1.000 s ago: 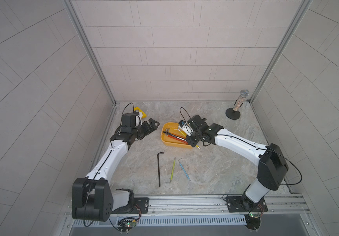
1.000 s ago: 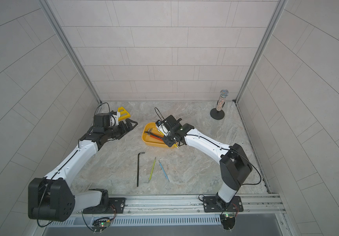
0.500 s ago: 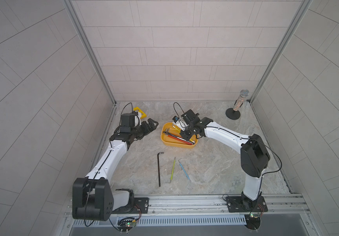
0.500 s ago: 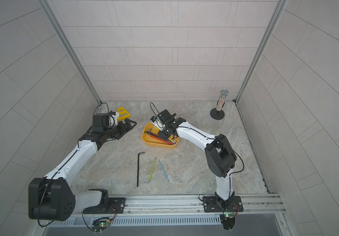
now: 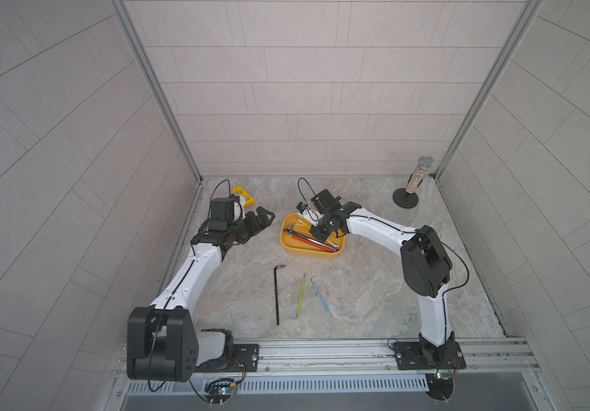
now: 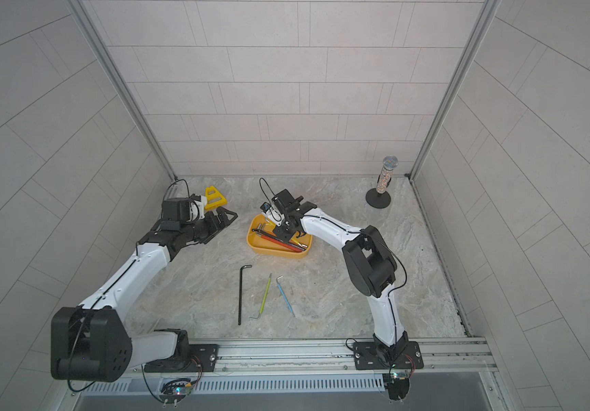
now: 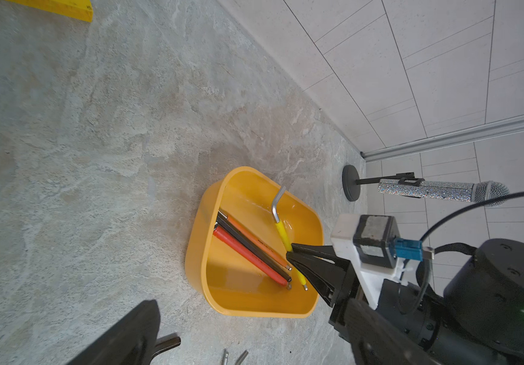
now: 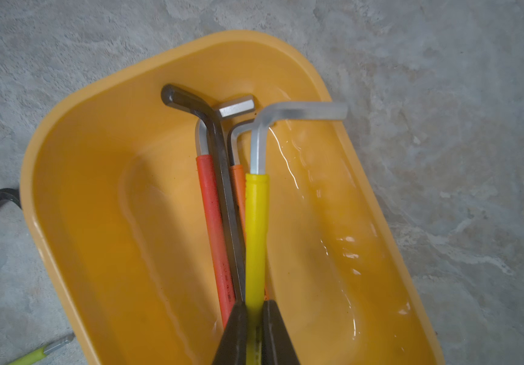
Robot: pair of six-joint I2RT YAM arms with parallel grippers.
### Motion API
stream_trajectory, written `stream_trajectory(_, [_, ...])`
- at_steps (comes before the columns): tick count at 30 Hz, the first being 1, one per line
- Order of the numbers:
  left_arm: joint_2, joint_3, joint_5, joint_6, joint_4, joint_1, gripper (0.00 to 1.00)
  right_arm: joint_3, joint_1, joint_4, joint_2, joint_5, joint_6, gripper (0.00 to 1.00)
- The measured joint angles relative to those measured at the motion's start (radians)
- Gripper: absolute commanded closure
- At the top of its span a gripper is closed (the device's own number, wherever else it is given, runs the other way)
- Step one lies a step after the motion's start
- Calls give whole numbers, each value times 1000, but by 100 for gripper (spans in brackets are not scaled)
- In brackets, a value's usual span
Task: Put the hex key on the desktop into the storage box
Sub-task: Place the Allen key in the storage box, then pick up the Allen key from the center of the board.
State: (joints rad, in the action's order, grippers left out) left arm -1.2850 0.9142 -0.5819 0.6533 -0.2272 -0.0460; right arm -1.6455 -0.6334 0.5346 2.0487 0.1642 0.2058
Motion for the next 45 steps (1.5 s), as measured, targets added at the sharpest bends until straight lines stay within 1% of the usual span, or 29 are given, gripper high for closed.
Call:
stream_trajectory(6, [-8, 0, -4, 3, 1, 1, 1, 0, 0, -6, 52, 7, 5, 100])
stream_trajectory(17, [-16, 0, -10, 5, 1, 2, 1, -25, 0, -7, 73, -11, 3, 100])
stream_trajectory(19, [-16, 0, -12, 5, 1, 3, 1, -31, 0, -6, 73, -14, 1, 95])
stream_trajectory(24, [-16, 0, -13, 5, 1, 6, 1, -56, 0, 2, 84, -14, -3, 78])
stream_trajectory(29, [-16, 0, -13, 5, 0, 6, 1, -68, 0, 16, 86, -14, -11, 67])
stream_trajectory(36, [-16, 0, -12, 4, -3, 6, 1, -71, 0, 39, 85, -14, -21, 60])
stream_trajectory(39, [-16, 0, -12, 4, -5, 6, 1, -71, 0, 47, 72, -15, -29, 59])
stream_trajectory(43, [-16, 0, -12, 4, -8, 6, 1, -50, 0, 44, 3, -47, -58, 58])
stream_trajectory(45, [-16, 0, -11, 4, -10, 6, 1, -23, 0, 38, -60, -67, -79, 52])
